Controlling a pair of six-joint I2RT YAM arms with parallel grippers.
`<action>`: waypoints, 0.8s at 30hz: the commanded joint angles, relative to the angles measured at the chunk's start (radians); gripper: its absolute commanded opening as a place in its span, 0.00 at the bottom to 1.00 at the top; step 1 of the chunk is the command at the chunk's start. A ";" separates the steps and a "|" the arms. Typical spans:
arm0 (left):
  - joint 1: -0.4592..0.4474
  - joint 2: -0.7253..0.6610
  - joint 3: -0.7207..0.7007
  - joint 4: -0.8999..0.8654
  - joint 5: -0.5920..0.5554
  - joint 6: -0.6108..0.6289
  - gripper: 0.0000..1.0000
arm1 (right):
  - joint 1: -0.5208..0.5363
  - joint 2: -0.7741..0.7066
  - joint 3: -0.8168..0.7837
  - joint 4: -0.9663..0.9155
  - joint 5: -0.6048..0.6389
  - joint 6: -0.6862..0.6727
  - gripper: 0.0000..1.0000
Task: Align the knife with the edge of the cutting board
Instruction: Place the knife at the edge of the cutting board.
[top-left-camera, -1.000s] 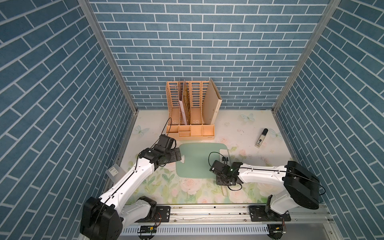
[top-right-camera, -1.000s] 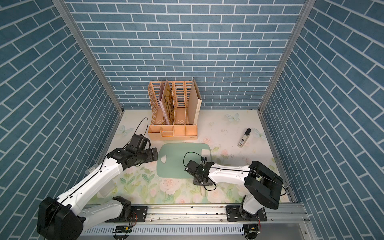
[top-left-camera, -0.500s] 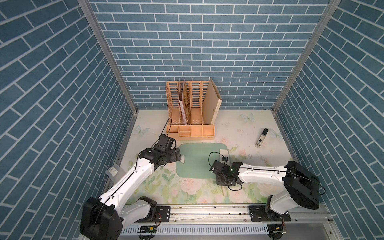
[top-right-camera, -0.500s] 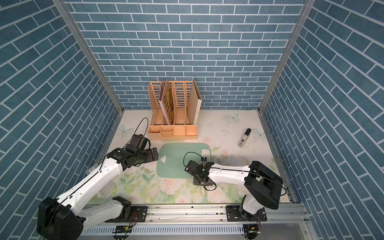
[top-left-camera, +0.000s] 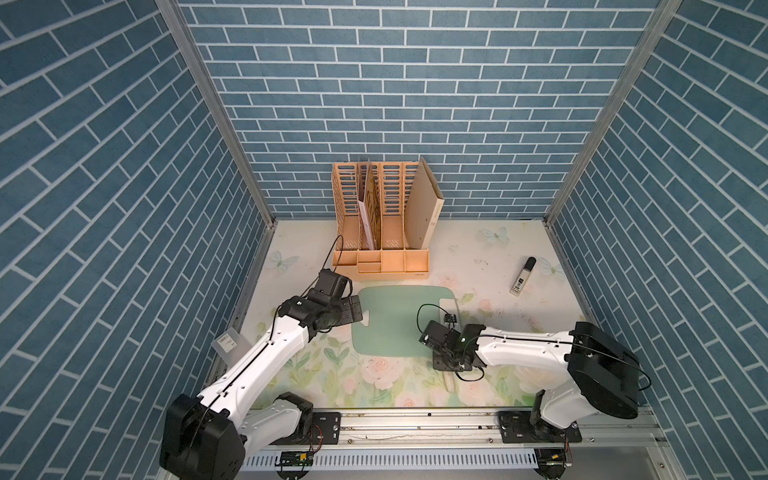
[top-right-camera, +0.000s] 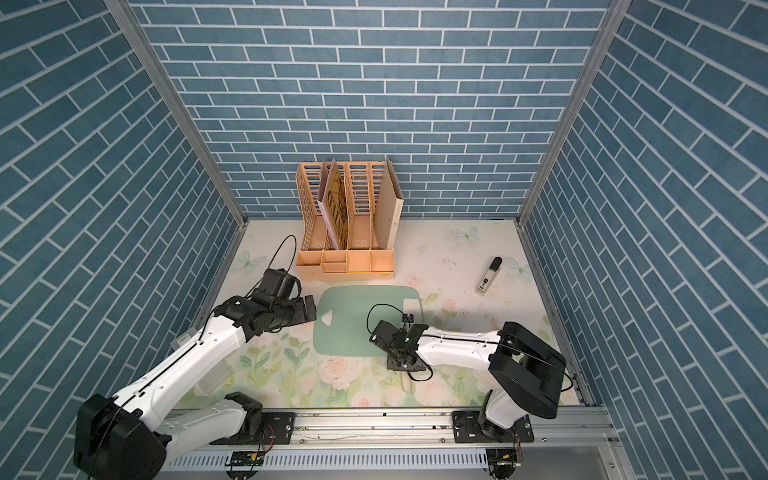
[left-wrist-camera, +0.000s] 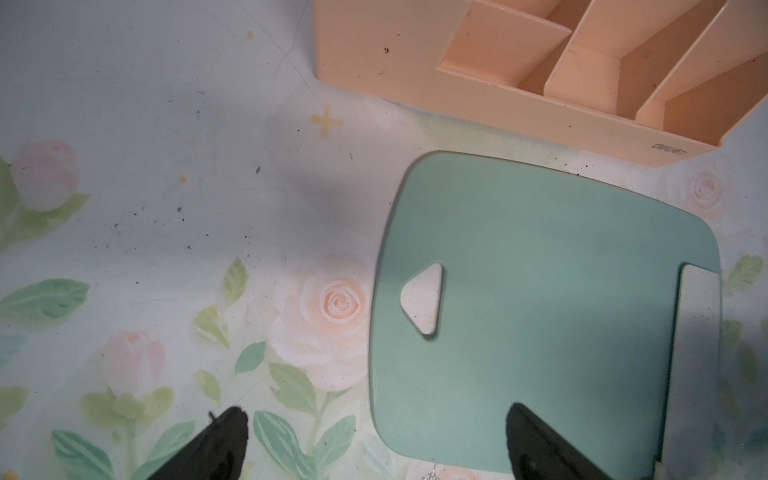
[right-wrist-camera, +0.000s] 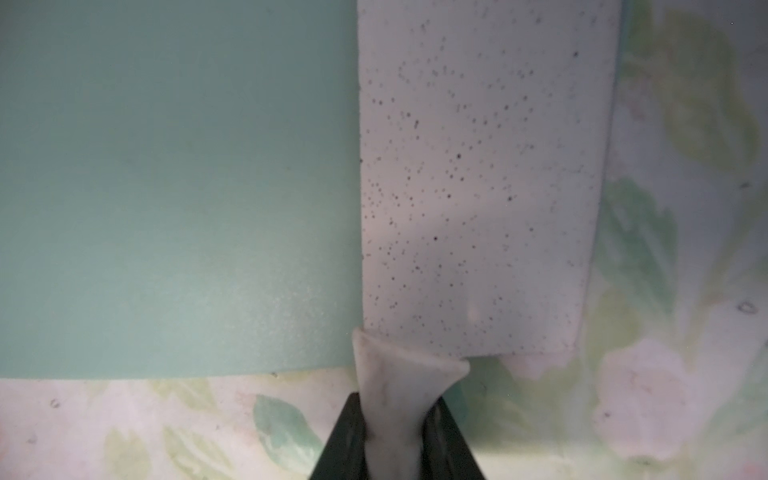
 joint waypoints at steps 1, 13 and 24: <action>-0.007 -0.011 -0.008 -0.014 -0.007 0.006 1.00 | -0.007 0.027 -0.034 -0.070 0.006 0.013 0.00; -0.006 -0.005 -0.008 -0.015 -0.006 0.006 1.00 | -0.012 0.024 -0.033 -0.073 0.008 0.010 0.00; -0.006 -0.004 -0.008 -0.015 -0.009 0.006 1.00 | -0.021 0.023 -0.030 -0.071 0.006 -0.002 0.00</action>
